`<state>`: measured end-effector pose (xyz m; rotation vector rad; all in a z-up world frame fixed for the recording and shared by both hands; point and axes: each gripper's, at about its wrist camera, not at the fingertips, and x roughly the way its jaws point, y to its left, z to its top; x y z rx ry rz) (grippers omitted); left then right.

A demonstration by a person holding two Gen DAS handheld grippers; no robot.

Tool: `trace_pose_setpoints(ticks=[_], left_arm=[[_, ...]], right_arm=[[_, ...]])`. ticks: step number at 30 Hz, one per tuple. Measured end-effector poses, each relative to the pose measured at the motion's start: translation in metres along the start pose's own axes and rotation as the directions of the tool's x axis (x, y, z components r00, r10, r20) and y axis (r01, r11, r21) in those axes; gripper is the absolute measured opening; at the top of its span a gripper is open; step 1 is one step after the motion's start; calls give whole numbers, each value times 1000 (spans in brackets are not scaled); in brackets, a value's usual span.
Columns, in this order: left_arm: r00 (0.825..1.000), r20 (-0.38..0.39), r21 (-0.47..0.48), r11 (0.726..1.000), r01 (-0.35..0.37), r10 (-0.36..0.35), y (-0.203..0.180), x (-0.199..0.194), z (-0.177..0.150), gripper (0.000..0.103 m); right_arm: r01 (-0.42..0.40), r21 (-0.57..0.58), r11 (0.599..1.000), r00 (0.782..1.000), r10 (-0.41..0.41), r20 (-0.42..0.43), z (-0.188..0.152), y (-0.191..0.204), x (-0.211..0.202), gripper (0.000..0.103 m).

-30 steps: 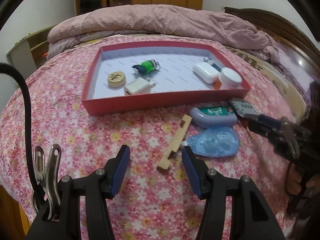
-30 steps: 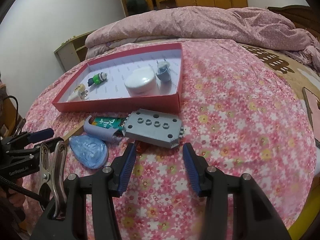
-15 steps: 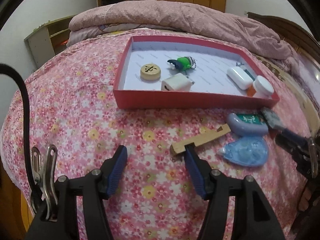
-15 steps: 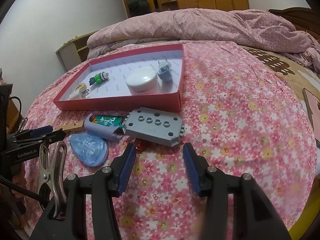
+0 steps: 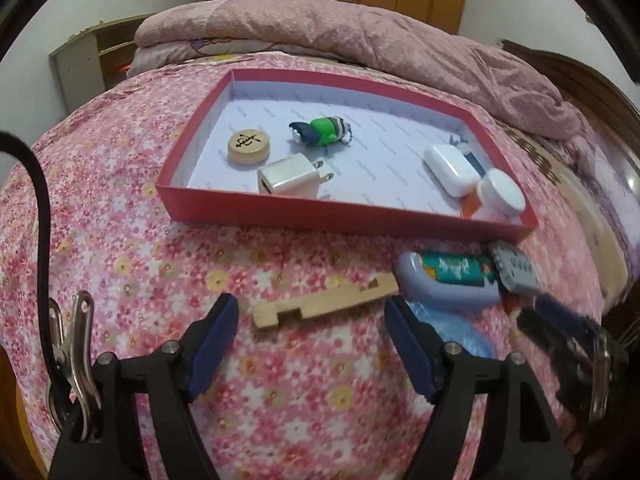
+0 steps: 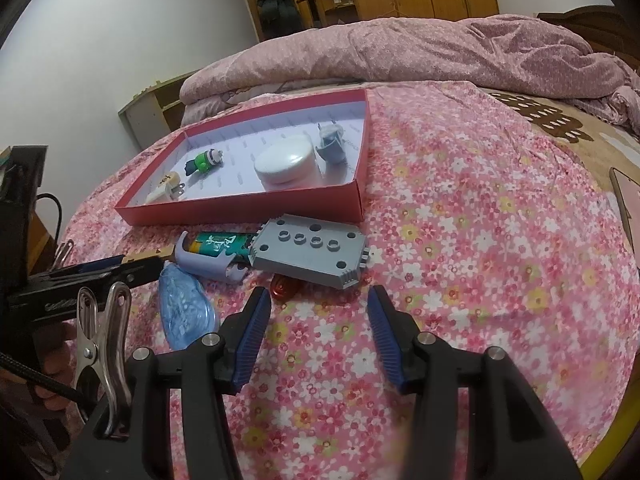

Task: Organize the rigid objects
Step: 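Grasp the wooden stick with the left tool while the right tool grasps the grey studded block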

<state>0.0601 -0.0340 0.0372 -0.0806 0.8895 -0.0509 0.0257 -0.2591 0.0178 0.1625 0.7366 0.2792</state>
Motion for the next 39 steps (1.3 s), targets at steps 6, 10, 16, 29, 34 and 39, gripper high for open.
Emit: trace_pose_setpoints(ticks=[6,10,16,29,34,39], left_arm=[[1000,11,-22,1000,11,-10,-7,3,2,87],[999,32,1,999,-38,37,-16,11,3,90],[996,58,29,997,-73,71,-20,12,-1,84],[996,79,72,997,-43,37,-7,1,-10,80],[995,96,71,997,-32,25,0,-5,-9,80],[993,113,73,997,-25,17,6,-10,-9,80]], right_arm=[[-6,4,1000,1000,6,3,0,-1,-1,52],[-8,4,1000,1000,8,3,-1,-2,-1,53],[-8,4,1000,1000,8,4,-1,-2,-1,53],[-25,43,999,1000,25,-9,9,5,2,77],[18,49,999,999,-19,33,25,9,1,85],[55,42,998,998,-55,-1,31,13,14,85]])
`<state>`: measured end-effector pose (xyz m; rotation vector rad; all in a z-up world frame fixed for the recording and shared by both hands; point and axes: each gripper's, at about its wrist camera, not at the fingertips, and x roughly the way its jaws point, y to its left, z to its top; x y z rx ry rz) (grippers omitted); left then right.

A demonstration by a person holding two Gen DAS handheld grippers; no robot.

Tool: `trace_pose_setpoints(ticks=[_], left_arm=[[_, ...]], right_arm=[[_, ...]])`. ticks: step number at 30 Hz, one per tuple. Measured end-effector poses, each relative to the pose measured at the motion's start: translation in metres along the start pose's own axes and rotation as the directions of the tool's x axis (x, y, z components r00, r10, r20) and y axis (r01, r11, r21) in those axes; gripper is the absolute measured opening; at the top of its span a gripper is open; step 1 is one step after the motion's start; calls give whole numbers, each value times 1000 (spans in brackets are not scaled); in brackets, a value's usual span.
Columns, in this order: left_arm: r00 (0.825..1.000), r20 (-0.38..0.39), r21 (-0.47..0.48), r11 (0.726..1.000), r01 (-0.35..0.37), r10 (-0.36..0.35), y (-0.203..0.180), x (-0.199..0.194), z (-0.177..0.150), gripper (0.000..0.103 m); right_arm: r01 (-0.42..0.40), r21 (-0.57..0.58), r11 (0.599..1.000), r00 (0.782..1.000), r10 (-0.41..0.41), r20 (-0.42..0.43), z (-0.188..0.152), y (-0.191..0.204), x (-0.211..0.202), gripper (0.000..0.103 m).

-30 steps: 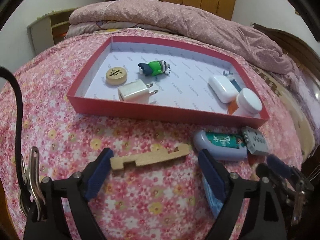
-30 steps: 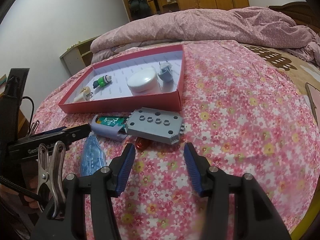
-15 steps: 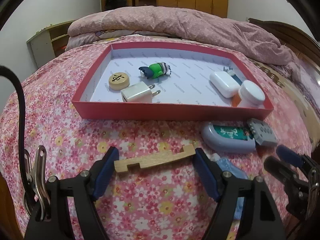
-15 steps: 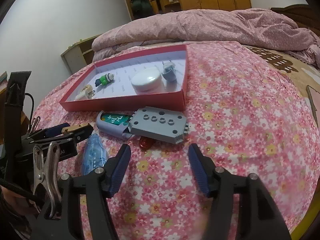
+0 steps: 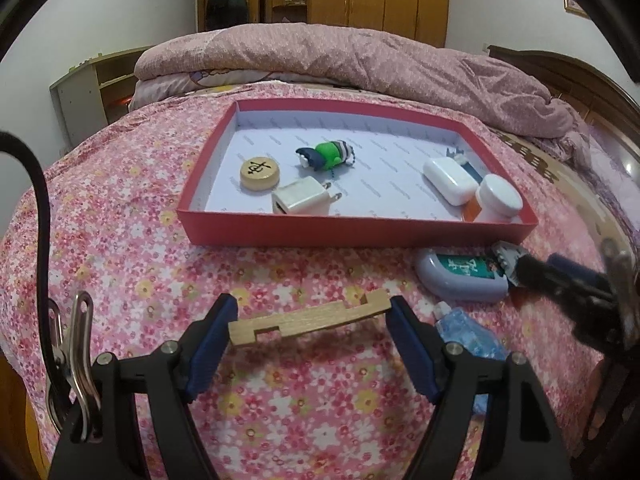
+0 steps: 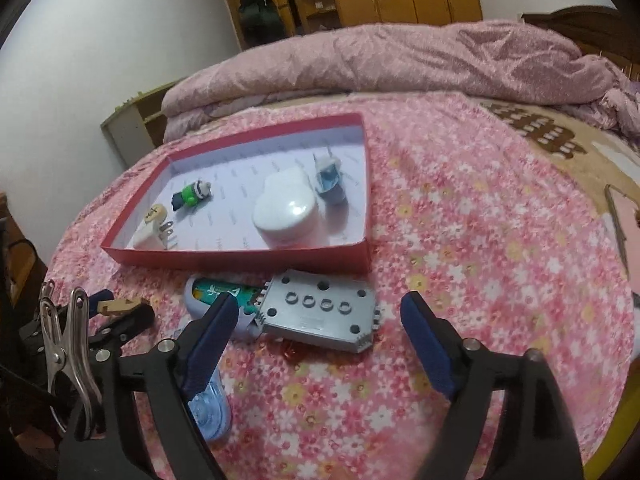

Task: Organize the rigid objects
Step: 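Grasp the wooden stick with the left tool while the right tool grasps the grey studded block, then carry the stick and grey block into the red box and open both tools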

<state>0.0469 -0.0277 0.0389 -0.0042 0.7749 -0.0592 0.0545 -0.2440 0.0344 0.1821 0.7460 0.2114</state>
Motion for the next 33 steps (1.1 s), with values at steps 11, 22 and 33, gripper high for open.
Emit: trace_pose_setpoints(ticks=[11,22,33], left_arm=[[999,48,-1,1000,25,-25,10,-11,24,80],[998,40,-10,999,46,-46,19,-3,42,80],[997,50,29,998,54,-56,14,6,66,80]], right_arm=[[29,55,998,997,-25,-79,4,0,16,72],[-1,75,997,998,6,-58,2,-6,0,72],[-36,40,999,999,36,4,4,-5,-17,72]])
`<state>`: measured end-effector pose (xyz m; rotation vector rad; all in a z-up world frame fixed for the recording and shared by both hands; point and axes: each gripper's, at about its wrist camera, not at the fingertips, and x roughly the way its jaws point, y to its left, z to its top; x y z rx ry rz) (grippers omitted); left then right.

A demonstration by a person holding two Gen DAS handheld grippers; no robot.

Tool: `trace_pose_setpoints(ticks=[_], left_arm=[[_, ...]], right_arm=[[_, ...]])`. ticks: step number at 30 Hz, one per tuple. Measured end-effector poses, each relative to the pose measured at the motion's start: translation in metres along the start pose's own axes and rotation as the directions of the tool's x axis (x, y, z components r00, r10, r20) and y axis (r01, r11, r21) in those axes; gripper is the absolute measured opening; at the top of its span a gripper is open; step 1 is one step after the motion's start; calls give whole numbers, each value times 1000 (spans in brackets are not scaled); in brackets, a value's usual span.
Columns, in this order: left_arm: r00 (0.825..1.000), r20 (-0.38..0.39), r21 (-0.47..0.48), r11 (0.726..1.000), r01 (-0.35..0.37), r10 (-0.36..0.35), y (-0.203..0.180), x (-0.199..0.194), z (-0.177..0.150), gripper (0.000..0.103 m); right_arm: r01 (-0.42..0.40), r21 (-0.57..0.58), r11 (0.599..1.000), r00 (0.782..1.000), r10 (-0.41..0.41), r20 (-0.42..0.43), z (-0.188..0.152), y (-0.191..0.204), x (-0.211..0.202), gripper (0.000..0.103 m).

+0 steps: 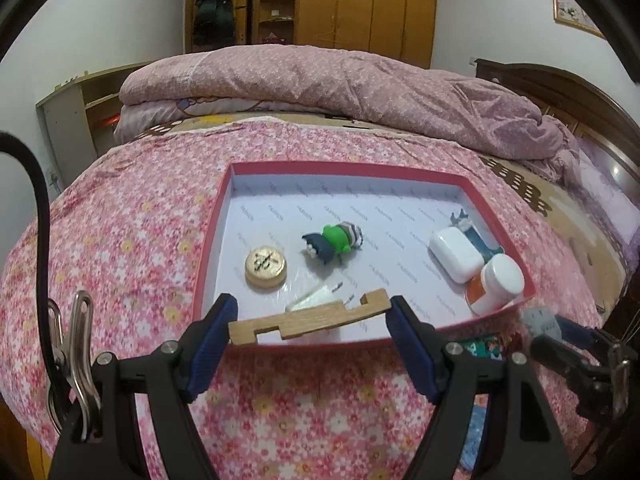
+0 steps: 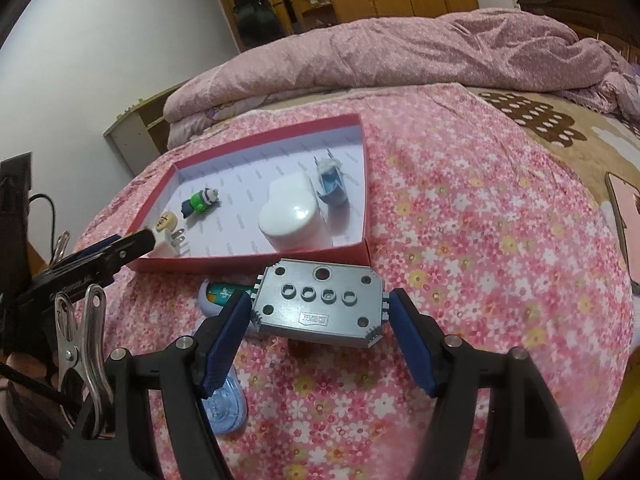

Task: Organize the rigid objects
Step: 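Carry the stick and grey block into the red box and open both tools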

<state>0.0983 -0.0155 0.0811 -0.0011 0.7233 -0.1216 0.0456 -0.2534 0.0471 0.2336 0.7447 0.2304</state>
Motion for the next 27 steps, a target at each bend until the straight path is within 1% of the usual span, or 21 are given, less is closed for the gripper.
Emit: trace_pose_setpoints(ticks=[4,15,20,24,27], left_arm=[[1000,-6,8,1000,8,-8,-2,6,11,80],[1000,4,25,999,31,-31,3,23,36,80],[999,-4,29,999,35,-34,4,36,45,80],[999,-14,37,999,34,-34,3,48,51,80],[999,-22,47,999,27,-26,2,59,56,80]], right_arm=[[-21,-2,1000,1000,21,-4,9,-3,-2,72],[-27,-34,999,999,28,19,50,3,5,72],[-55,-30,998,998,55,8,69,7,20,72],[-60,-32,998,998,60,-1,83,13,37,72],[-56,-60,997,998,55,-6,92,19,50,72]])
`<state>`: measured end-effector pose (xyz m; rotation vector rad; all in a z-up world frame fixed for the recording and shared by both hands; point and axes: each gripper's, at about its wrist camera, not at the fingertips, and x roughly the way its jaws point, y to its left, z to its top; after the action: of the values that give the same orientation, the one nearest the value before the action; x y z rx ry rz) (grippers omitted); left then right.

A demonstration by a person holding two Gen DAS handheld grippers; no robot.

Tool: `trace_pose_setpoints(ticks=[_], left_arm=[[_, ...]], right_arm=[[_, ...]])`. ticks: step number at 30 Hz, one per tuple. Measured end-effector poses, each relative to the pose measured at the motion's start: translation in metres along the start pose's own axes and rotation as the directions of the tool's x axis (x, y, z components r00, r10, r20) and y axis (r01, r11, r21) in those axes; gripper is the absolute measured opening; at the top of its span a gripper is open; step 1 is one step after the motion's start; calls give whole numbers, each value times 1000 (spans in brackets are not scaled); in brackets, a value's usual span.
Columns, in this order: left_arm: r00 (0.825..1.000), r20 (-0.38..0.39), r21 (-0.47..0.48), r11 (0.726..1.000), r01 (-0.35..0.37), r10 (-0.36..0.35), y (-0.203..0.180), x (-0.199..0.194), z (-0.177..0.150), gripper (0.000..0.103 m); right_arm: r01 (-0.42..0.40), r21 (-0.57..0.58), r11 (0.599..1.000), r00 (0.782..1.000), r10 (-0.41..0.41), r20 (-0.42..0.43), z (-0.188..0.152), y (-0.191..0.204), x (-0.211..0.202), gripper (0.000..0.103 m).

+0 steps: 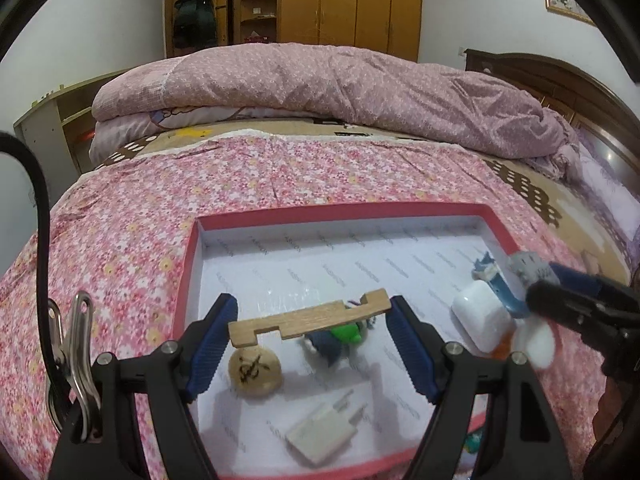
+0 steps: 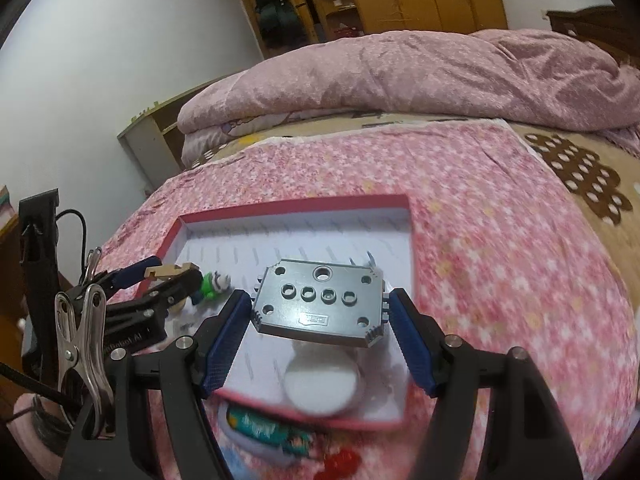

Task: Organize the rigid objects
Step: 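Carry the stick and grey block into the red box and open both tools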

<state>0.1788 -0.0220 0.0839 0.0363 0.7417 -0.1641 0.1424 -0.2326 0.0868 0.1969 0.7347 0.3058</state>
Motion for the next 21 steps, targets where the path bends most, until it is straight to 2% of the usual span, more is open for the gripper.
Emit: trace_pose_setpoints(ticks=[12,21], left_arm=[[998,-63,-17,1000,-7,6,5,33,11,81],[998,-54,-20,999,-29,28,3,25,10,81]], right_arm=[[41,-72,997,998,-44,-38,17,5,45,72],[42,-69,997,998,-44,-36,12,6,42,73]])
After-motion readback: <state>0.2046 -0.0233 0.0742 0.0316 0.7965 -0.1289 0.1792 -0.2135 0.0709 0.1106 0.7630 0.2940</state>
